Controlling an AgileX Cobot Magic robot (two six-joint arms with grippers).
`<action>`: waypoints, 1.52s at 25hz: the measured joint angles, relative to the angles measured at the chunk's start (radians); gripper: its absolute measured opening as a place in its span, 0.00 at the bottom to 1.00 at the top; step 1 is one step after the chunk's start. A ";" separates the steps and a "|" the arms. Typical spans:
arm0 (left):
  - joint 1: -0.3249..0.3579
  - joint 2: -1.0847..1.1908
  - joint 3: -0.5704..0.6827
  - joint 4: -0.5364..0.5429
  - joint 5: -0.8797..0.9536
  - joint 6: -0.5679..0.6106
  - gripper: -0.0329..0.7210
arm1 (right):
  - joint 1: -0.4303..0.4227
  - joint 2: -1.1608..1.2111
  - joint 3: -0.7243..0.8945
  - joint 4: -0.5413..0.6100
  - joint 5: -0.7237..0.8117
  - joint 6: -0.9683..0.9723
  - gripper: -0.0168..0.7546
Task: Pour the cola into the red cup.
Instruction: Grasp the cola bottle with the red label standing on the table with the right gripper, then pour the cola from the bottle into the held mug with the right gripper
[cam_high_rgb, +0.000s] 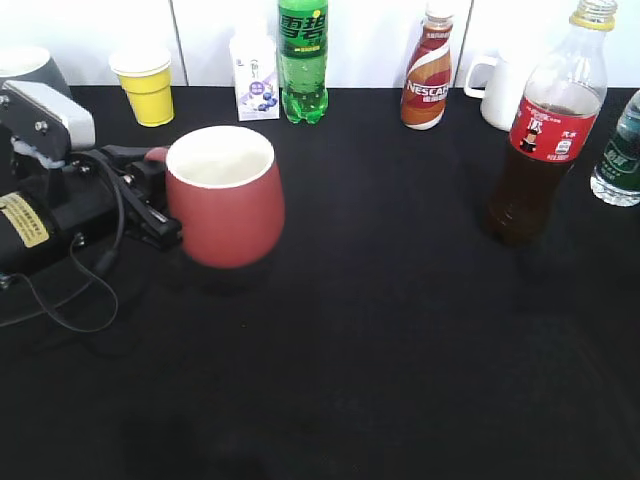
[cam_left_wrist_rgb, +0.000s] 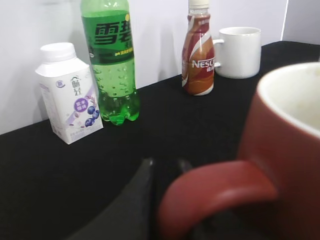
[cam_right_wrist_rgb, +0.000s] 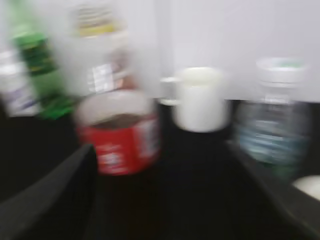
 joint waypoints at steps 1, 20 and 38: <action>0.000 0.000 0.000 0.000 0.000 0.000 0.15 | 0.000 0.100 0.000 -0.075 -0.071 0.013 0.76; 0.000 0.000 0.000 0.000 0.046 0.000 0.15 | 0.000 0.660 -0.392 -0.218 -0.293 0.034 0.83; -0.207 0.003 -0.248 0.164 0.238 -0.102 0.15 | 0.009 0.434 -0.391 -0.416 -0.277 0.029 0.65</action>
